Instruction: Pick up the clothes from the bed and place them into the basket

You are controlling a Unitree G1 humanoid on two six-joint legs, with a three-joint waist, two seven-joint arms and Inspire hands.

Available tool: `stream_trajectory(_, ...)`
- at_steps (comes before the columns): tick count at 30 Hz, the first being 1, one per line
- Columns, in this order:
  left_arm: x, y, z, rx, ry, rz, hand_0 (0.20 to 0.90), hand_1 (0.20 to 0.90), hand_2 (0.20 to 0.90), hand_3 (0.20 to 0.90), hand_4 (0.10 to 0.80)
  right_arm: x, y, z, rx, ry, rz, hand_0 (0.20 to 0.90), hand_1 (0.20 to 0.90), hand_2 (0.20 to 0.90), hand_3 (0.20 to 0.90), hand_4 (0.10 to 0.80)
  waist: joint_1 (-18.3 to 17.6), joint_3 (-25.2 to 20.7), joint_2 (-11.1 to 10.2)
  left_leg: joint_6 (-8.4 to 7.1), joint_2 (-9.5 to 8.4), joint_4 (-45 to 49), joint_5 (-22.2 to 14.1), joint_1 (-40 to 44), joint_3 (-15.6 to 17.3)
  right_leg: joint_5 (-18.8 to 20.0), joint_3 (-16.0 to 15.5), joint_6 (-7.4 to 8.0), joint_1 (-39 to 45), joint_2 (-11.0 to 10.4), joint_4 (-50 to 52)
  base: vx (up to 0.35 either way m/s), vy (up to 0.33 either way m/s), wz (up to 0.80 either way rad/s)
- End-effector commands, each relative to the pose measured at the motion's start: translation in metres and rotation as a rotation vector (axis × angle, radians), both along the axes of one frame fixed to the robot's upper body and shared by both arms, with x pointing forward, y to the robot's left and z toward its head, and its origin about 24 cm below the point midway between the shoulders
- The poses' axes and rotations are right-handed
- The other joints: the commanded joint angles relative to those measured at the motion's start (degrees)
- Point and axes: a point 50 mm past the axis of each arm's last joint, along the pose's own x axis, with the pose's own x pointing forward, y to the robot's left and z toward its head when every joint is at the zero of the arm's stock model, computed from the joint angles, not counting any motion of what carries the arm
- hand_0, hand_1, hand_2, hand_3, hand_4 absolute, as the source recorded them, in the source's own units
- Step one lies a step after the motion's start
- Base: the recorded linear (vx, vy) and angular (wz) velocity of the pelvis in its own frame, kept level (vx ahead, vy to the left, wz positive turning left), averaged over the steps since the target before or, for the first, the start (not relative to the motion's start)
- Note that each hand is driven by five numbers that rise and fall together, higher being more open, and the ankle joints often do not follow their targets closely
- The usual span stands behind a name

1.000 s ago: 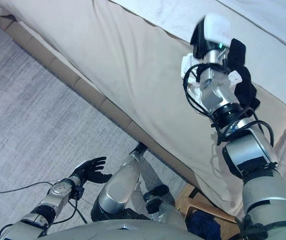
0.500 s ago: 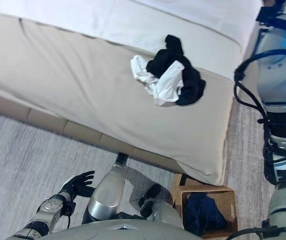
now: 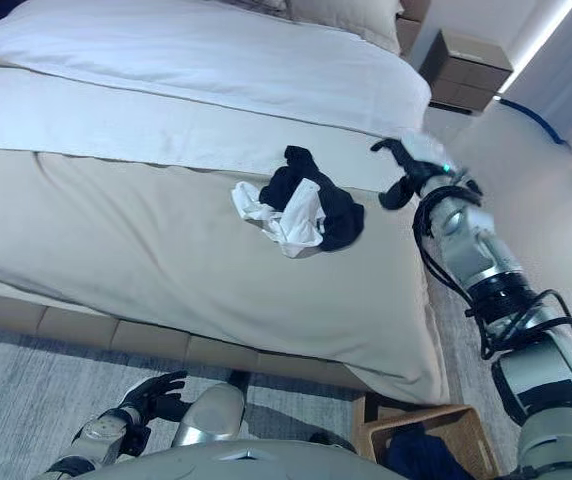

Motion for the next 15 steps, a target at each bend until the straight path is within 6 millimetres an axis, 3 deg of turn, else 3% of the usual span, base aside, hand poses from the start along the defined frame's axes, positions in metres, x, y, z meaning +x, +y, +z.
stream_trajectory(1,0.015,-0.001,0.007,-0.01,-0.042,-0.078,0.9,0.9,0.9,0.9,0.8,0.026,0.012,0.075,-0.033,-0.272,-0.036,0.9,0.9,0.9,0.9,0.8,5.9,2.2,1.5,2.1,0.29,-4.2,-4.1,2.6,-0.5,-4.6,-1.6,-2.45,-2.2,1.5,9.5,-0.248,-0.103,0.62)
stream_trajectory(6,0.042,0.008,0.023,-0.003,-0.139,-0.079,0.9,0.9,0.9,0.9,0.8,0.04,0.004,0.086,-0.019,-0.27,-0.168,0.9,0.9,0.9,0.9,0.8,10.2,8.9,3.1,2.22,-0.42,-2.3,-2.5,-3.8,-3.9,-5.2,-5.0,-3.52,-6.3,-0.1,13.6,-0.182,-0.033,0.47)
stream_trajectory(12,0.049,0.004,0.026,-0.033,-0.205,-0.046,0.9,0.9,0.9,0.9,0.8,0.045,-0.018,0.098,-0.027,-0.351,-0.382,0.9,0.9,0.9,0.9,0.8,13.8,13.0,5.2,2.14,-0.82,-3.6,0.0,-7.8,-6.3,-6.0,-8.7,-3.84,-9.2,-1.4,16.6,-0.061,0.065,0.38)
stream_trajectory(15,0.051,-0.001,0.026,-0.068,-0.23,-0.041,0.9,0.9,0.9,0.9,0.8,0.044,-0.027,0.113,-0.011,-0.463,-0.49,0.9,0.9,0.9,0.9,0.8,14.9,14.0,5.9,2.19,-1.0,-4.8,1.1,-9.6,-6.7,-6.2,-10.2,-3.55,-10.6,-2.0,17.5,-0.028,0.113,0.3)
